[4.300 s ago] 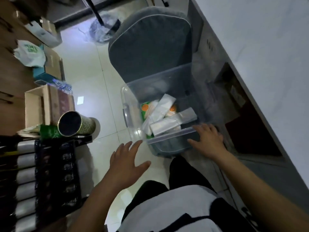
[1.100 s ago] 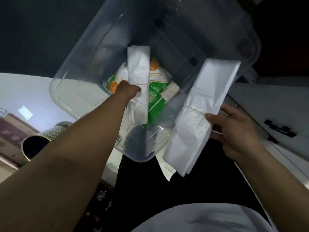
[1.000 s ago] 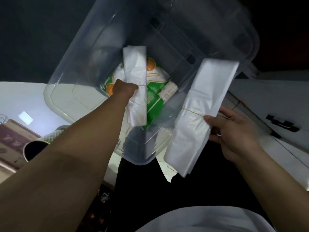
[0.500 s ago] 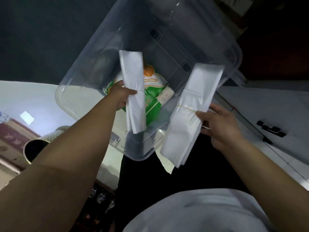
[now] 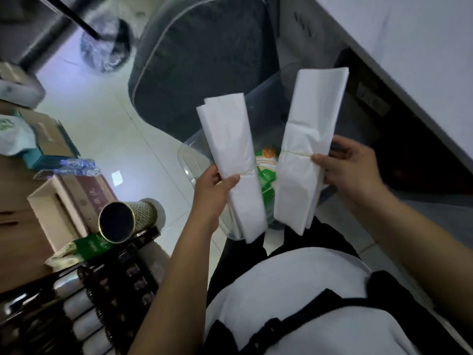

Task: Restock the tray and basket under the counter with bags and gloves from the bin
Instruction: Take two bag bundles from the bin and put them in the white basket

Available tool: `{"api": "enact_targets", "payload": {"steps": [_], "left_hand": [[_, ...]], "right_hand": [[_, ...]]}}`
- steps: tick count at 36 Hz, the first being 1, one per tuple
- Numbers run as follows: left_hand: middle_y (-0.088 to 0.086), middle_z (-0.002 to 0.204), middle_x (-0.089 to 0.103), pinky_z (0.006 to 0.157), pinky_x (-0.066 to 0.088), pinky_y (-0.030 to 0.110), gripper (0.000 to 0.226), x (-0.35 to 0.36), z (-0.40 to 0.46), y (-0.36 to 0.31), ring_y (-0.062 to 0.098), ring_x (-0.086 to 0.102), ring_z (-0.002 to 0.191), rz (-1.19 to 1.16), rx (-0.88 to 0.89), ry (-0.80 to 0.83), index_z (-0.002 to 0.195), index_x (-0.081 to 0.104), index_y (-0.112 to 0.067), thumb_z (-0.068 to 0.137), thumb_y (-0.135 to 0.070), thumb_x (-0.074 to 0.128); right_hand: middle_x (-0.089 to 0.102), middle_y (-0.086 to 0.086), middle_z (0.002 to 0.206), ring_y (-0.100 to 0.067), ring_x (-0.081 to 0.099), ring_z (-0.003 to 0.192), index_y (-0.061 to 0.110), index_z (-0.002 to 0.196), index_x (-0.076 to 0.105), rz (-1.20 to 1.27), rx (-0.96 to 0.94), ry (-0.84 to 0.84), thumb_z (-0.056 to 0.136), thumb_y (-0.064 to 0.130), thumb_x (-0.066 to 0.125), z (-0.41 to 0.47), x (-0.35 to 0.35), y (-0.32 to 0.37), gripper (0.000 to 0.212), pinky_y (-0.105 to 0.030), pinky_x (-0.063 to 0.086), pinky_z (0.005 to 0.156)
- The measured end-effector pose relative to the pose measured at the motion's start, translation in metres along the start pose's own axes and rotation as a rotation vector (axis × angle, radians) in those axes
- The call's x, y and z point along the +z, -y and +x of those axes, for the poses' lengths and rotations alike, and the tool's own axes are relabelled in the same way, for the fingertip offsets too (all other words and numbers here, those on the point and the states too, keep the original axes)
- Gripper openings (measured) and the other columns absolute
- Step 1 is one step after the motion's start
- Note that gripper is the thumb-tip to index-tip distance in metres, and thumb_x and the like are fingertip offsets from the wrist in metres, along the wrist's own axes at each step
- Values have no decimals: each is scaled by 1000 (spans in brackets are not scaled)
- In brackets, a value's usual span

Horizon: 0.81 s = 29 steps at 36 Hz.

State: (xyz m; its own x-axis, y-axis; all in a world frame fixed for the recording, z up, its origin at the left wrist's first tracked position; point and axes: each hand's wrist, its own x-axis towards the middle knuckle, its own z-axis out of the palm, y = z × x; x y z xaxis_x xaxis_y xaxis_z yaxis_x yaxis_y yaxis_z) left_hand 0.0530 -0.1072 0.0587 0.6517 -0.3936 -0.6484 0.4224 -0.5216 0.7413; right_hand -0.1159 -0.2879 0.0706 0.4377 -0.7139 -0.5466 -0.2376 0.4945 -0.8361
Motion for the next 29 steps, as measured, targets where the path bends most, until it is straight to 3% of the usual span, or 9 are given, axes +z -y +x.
{"api": "enact_targets", "payload": {"steps": [4,7,10,15,20,25,29], "left_hand": [[-3,106,76,68,57,28,30,-3,-29,-11,14,72,94,-60,48,51,111,69,-25,85,-10,73],[-7,102,77,68,60,28,27,-8,-43,-25,10,73,89,-81,110,81,105,71,-27,84,-12,75],[-12,102,76,71,60,28,27,-11,-56,-37,7,72,89,-56,186,136,107,70,-27,84,-16,76],[-15,92,76,57,57,19,18,-8,-88,-44,2,72,77,-19,282,277,99,71,-27,84,-17,76],[4,99,75,69,58,33,23,-4,-120,-26,17,71,85,-70,281,434,104,72,-15,82,-11,77],[0,99,77,69,60,34,24,10,-155,3,16,73,86,-73,234,652,105,73,-18,84,-5,72],[-4,94,78,67,60,35,23,32,-182,13,12,73,79,-43,216,744,104,72,-17,86,-2,69]], "right_hand": [[77,-1,96,-25,73,93,21,101,72,5,-95,-9,82,-7,69,-20,-10,18,35,-46,59,80],[78,2,93,-20,73,90,16,106,71,11,-162,-51,81,-6,70,-41,-15,27,33,-41,60,80],[77,-2,98,-21,73,93,11,110,71,34,-215,-132,82,-4,71,-69,-20,27,32,-48,58,85],[75,-7,105,-23,72,98,6,116,69,125,-251,-326,84,-5,69,-134,-27,9,34,-49,57,89],[77,1,102,-21,73,96,16,112,71,210,-216,-492,86,0,69,-206,-28,-35,31,-42,59,82],[78,2,91,-20,74,85,21,96,72,284,-197,-661,85,-3,69,-275,-40,-75,26,-31,60,63],[78,-1,91,-20,74,82,18,99,72,320,-234,-778,85,-4,68,-323,-57,-91,27,-28,58,61]]}}
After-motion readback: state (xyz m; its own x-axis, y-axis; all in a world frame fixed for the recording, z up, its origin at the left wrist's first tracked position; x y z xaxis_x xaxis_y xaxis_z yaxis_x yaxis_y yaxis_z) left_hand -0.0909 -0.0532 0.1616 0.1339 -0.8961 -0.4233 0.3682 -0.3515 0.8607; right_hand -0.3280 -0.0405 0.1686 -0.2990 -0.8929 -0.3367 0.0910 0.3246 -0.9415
